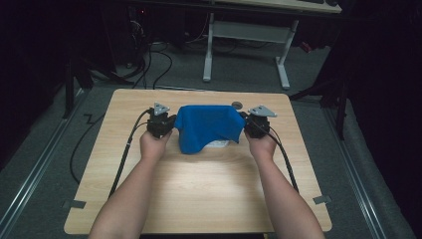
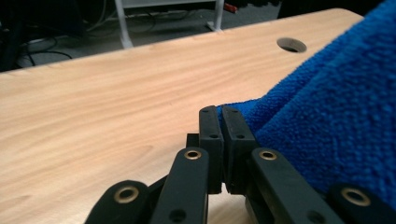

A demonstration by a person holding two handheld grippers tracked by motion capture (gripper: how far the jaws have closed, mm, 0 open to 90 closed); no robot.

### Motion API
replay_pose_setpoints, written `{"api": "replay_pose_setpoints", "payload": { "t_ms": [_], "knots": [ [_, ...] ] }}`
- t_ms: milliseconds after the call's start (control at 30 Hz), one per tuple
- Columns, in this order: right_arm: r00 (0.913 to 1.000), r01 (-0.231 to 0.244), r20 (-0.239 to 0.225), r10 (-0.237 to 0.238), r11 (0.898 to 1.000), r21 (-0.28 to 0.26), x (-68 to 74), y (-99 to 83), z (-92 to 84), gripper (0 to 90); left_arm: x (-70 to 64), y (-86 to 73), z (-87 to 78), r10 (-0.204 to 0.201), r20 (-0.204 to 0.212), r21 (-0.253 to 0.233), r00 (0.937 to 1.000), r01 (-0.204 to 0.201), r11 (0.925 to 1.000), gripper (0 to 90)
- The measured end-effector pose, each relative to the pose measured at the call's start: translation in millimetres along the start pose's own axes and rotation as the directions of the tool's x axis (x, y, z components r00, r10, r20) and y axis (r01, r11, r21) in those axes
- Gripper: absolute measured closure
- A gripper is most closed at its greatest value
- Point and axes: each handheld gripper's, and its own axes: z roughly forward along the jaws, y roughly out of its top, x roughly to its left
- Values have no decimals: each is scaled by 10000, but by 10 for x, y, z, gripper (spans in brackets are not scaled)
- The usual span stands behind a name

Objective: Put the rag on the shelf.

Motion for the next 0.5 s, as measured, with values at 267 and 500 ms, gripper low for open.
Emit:
{"api": "replay_pose_setpoints", "payload": {
  "t_ms": [267, 500],
  "knots": [
    [10000, -15, -84, 16, 9999, 152, 66, -128, 32, 889, -42, -108, 88, -187, 216, 225, 9996, 182, 9996, 880],
    [9999, -44, -89, 47, 9994, 333, 95, -216, 72, 889, -58, -161, 133, -311, 331, 307, 9990, 301, 9991, 880]
  ]
}}
